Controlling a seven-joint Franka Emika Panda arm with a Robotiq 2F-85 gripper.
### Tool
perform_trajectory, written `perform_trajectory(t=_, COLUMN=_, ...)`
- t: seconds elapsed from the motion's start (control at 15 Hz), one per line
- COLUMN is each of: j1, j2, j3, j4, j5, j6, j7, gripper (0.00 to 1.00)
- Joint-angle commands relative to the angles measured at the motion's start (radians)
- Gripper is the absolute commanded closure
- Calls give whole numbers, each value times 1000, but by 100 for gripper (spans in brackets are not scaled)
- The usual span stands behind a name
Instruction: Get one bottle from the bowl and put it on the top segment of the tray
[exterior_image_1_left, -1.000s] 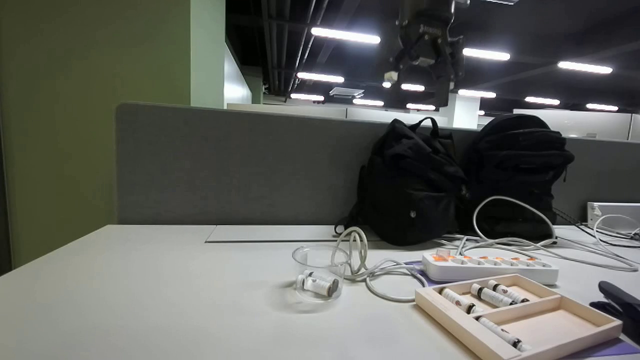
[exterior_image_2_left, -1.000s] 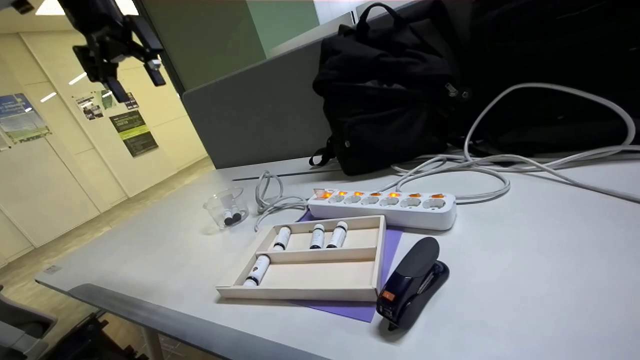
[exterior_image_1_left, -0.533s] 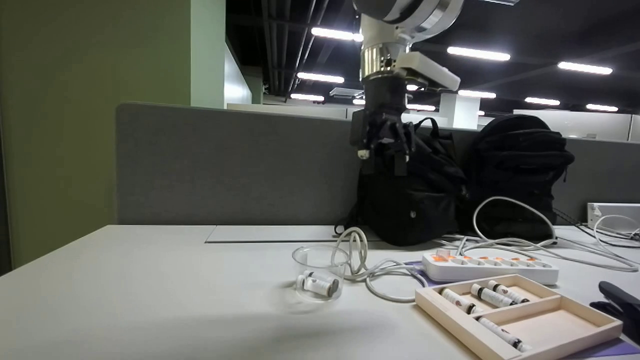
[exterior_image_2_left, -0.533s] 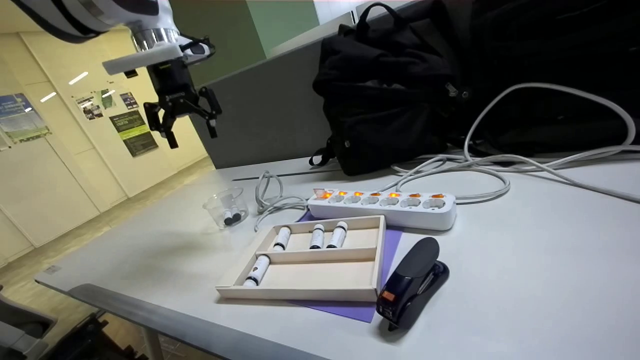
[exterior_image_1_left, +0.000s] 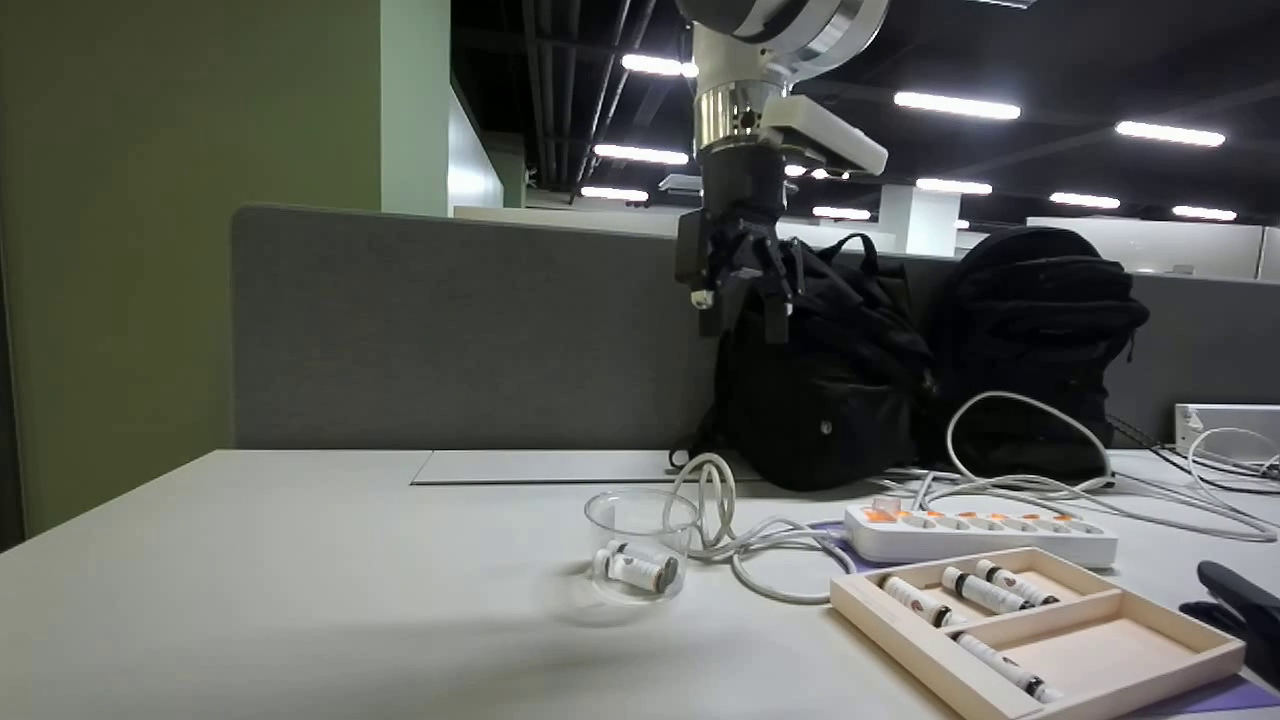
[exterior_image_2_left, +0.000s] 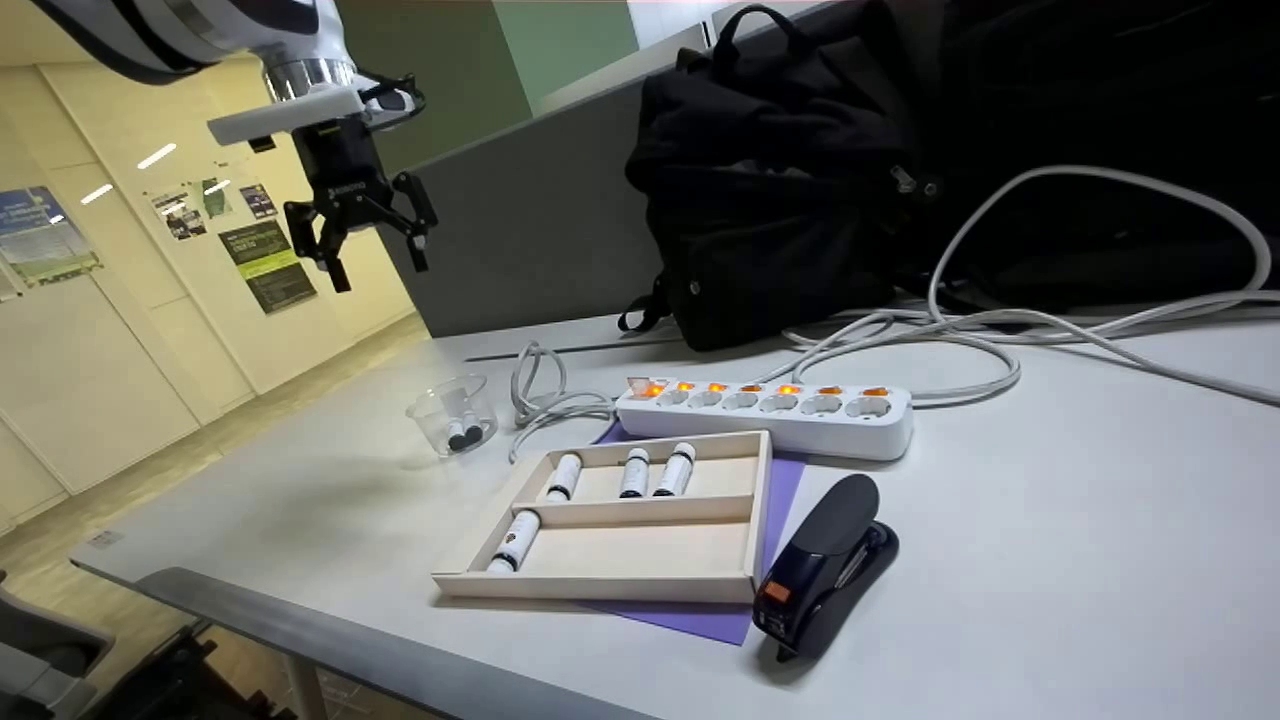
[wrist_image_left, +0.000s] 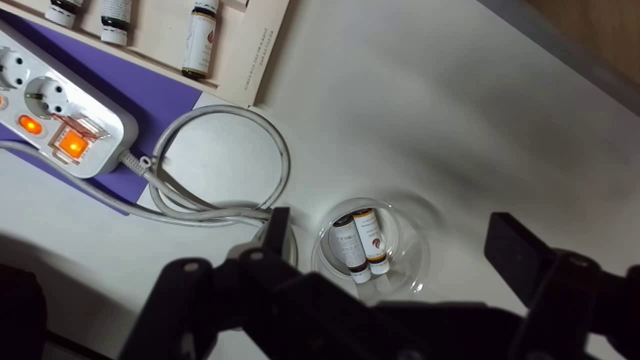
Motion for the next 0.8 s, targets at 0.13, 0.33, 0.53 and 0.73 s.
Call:
perform_trajectory(t=0.13, j1=3, j2=143, j3=-26, j4=42, j5=-50, j6=142, j7=-18, gripper=28)
perform_trajectory(t=0.33, j1=6, j2=251, j3=-29, j4=75, j5=-72, j6=248, j7=-33, gripper=49)
perform_trajectory(t=0.53, j1=6, j2=346, j3=-16, j4=119, j5=-61, j6=310, j7=-54, gripper=69)
perform_trajectory(t=0.73, j1=9, j2=425, j3=3, j4=173, j5=-46, j6=338, j7=-73, gripper=91)
